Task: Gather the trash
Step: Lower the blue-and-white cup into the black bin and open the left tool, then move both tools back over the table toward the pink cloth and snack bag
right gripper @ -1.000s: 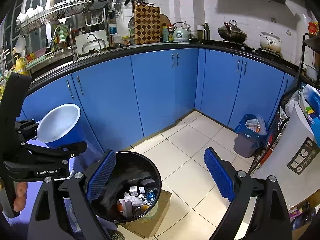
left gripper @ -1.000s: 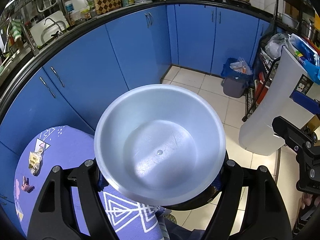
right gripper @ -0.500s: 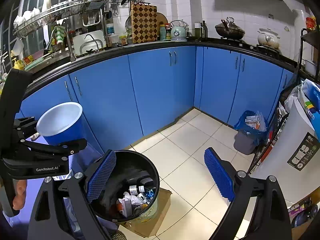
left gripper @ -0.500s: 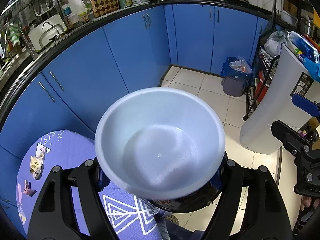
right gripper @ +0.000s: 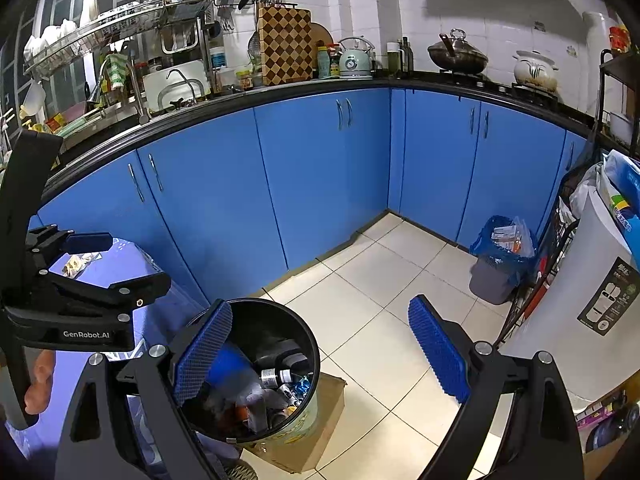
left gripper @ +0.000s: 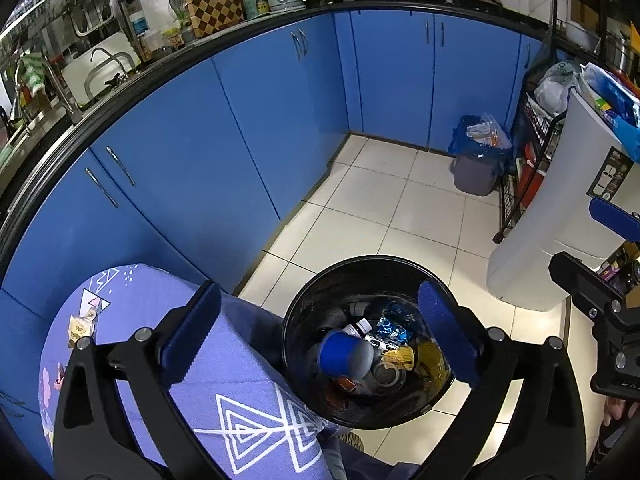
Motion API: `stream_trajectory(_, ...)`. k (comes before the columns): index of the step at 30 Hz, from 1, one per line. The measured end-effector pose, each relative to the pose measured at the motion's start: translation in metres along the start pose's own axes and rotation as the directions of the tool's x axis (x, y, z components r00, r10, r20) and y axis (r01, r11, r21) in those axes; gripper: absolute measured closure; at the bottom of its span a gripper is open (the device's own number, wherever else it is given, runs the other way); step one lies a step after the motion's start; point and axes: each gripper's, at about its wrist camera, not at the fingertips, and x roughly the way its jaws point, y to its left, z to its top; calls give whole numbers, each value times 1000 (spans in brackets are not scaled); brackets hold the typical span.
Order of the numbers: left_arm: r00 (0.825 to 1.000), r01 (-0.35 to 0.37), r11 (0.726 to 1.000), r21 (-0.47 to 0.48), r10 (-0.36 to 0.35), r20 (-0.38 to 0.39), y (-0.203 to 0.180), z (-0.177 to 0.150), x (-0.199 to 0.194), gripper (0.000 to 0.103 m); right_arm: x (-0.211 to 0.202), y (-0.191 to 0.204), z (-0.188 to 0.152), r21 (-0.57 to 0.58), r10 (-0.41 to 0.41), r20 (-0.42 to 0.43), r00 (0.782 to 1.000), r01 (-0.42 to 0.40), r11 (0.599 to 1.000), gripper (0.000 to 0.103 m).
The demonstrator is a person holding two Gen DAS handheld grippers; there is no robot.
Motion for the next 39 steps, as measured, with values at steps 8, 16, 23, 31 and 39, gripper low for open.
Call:
stream_trajectory(8, 1000, 0, 1000, -5, 0, 3, 5, -4, -5, 5, -3, 8, 1, -14, 4, 3, 1000, -4, 1000, 15)
stream_trajectory(16, 1000, -14, 1000, -22, 15, 12, 15, -11, -16, 5, -11, 24, 2, -42, 17, 7, 1000, -16, 999, 15)
stream_trajectory(23, 999, -37, 997, -67, 39, 28, 44, -25, -33, 5, -20, 54, 5, -92, 37, 25, 999, -35, 995, 15)
stream_trajectory(31, 997, -64, 990, -128, 70, 43, 84, -47, -56, 5, -29, 98, 11, -158, 74, 23, 997, -69, 985, 15)
stream_trajectory(39, 994, -88, 969, -229, 99, 37, 140, -80, -76, 5, -40, 161, 8, -304, 102, 66, 993, -77, 950, 15)
